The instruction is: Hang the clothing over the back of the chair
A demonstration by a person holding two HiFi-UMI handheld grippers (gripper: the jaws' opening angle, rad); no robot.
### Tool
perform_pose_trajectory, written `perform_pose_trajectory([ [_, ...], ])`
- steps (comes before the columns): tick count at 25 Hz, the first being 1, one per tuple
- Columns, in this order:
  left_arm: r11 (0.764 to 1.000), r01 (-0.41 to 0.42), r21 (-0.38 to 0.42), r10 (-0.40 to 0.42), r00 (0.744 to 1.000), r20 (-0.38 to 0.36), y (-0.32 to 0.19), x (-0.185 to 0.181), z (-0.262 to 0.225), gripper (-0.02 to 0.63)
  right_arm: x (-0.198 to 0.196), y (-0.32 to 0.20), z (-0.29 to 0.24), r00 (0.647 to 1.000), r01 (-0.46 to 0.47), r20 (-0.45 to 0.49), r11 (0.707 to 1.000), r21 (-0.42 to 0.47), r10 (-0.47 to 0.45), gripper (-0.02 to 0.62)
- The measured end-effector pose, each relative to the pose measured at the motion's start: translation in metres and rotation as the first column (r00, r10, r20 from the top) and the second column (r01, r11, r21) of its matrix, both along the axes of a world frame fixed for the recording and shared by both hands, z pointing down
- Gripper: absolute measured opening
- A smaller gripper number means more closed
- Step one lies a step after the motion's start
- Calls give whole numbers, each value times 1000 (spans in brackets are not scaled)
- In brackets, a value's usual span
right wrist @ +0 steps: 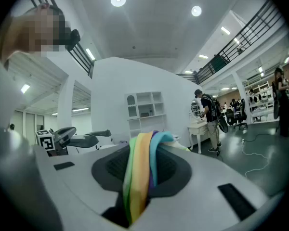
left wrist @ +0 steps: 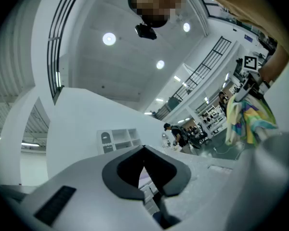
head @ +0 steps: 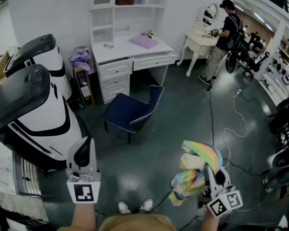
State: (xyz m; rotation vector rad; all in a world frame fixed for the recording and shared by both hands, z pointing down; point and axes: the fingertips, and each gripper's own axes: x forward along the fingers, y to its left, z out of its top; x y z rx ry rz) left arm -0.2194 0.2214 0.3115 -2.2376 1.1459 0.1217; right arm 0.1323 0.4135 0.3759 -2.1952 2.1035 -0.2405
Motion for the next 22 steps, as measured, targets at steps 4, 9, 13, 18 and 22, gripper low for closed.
perform_pose_trajectory([
  [4, 969, 59, -238, -38, 995, 93, 19, -4, 65, 5, 6, 5, 3, 999, 1, -50, 1000, -15, -2, 84],
  [9, 922, 102, -373, -73, 993, 92, 35, -10, 91, 5, 15, 5, 2, 997, 20, -71, 1000, -5, -21, 84],
  [13, 931, 117, -347, -96, 992, 77, 41, -16, 82, 5, 13, -1, 2, 996, 56, -72, 998, -1, -56, 84],
  [18, 920, 149, -362, -132, 989, 73, 50, -14, 84, 5, 17, -12, 4, 993, 109, -42, 994, 8, -108, 86],
  [22, 920, 162, -358, -147, 987, 68, 58, -2, 88, 5, 32, -16, 12, 988, 149, -34, 989, 12, -149, 87],
])
